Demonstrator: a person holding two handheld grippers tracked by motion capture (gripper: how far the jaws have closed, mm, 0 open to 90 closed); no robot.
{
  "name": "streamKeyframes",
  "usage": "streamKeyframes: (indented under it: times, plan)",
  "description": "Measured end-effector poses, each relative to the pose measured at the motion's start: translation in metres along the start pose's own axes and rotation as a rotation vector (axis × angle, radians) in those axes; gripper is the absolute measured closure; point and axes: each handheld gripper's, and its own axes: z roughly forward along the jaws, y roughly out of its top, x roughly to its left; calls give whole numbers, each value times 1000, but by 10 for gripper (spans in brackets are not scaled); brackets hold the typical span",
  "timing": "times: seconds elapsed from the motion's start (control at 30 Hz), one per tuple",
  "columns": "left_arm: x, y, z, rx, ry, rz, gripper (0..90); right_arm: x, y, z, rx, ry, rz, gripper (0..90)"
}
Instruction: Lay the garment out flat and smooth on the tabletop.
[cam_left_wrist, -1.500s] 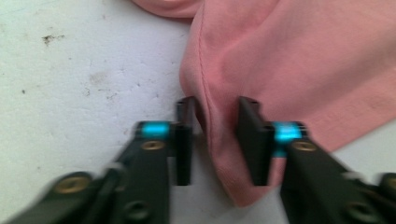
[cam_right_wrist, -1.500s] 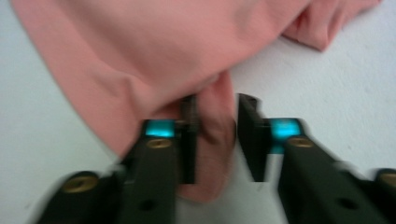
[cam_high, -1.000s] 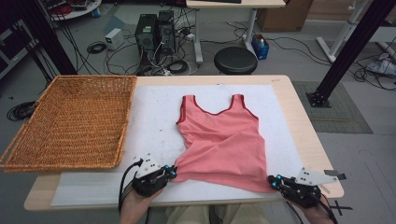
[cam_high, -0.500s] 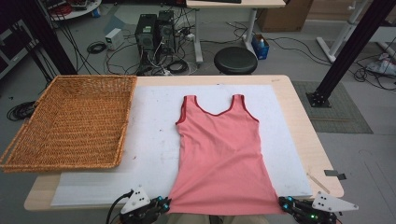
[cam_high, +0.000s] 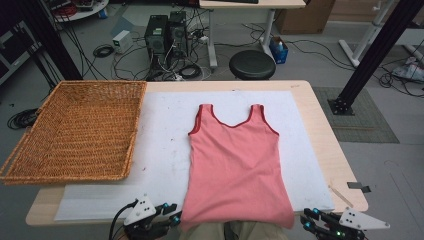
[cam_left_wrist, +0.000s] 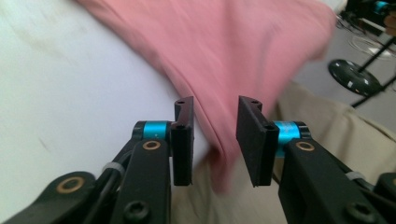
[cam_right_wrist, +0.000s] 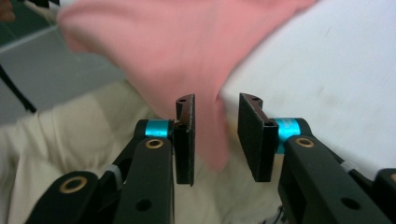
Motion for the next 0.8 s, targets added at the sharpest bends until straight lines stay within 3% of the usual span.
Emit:
streamKeyframes:
  times: [0.13, 0.2, 0.27, 0.3, 0.43, 0.47, 0.5, 0.53, 0.57, 0.67, 0.8]
  plan:
    - [3, 20, 21, 0, 62, 8, 603, -4, 14, 13, -1, -46, -17, 622]
    - [5, 26, 35, 17, 98, 6, 570, -6, 22, 24, 14, -91, -16, 595]
    - [7, 28, 48, 44, 133, 9, 565, -7, 27, 36, 22, -103, -29, 575]
    - [7, 29, 53, 49, 148, 3, 560, -6, 31, 47, 49, -132, -37, 537]
    - [6, 32, 68, 83, 225, 39, 559, -4, 33, 60, 80, -142, -51, 562]
    - [6, 33, 69, 87, 229, 36, 578, -2, 34, 62, 75, -135, -55, 692]
    - [6, 33, 69, 85, 227, 26, 578, -2, 34, 62, 75, -135, -55, 692]
    - [6, 33, 69, 85, 227, 26, 641, -2, 34, 62, 75, -135, -55, 692]
    - [10, 33, 65, 81, 205, 8, 847, -1, 32, 62, 66, -109, -53, 880]
    - [12, 29, 56, 72, 215, -8, 874, -1, 28, 56, 58, -123, -52, 897]
    - [12, 22, 47, 76, 189, -5, 874, -2, 20, 42, 45, -111, -32, 897]
